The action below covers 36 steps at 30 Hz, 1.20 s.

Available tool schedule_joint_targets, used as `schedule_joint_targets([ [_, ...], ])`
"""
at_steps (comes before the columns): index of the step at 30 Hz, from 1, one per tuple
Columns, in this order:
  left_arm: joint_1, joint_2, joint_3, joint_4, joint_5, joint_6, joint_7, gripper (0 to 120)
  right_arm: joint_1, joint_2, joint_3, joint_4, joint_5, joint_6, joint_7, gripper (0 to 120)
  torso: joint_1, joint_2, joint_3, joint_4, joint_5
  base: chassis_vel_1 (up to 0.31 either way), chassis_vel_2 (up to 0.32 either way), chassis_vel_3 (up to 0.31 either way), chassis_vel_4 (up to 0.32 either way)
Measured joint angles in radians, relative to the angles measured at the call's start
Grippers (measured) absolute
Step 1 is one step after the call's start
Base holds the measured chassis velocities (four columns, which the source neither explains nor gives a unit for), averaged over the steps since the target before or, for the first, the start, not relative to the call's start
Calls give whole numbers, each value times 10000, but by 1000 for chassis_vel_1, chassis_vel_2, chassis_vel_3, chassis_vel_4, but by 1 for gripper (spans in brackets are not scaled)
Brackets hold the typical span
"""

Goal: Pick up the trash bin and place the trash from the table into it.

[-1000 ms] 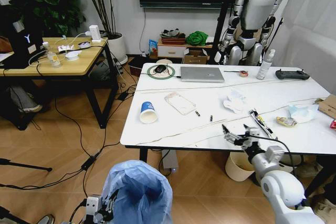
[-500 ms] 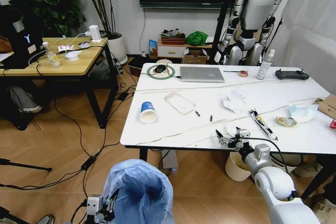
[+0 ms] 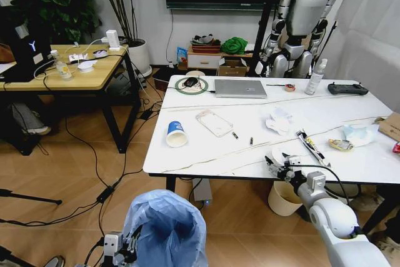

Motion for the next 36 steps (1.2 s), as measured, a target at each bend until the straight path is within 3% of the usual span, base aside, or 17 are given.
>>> schedule_joint_targets([
  [15,-31,13,40,-7,4,-17,-1,0,-44,-260,7,-52,-176,28,29,0,-1,0,0,1,0,0,0,0,0],
  [21,-115,24,223,-14,0,30,-22,0,-279,-550,204,255,109,105,20,0,0,-1,0,1,5,0,0,0,0],
  [27,-119,116,372,-72,-17,78,-99,0,-1033,-1101,240,1457,2133,1226,-512,0,0,-2,0,-1,0,0,0,0,0],
  [34,-109,185,555,-165,-47,165,-183,0,-1557,-1515,-1447,3402,4118,2446,-1688,0,-1,-1,-1,1,-3,0,0,0,0],
  [36,-79,263,715,-206,-65,196,-229,0,-1481,-1546,-2639,3683,4466,2728,-2041,0,-1,-1,-1,2,2,0,0,0,0],
])
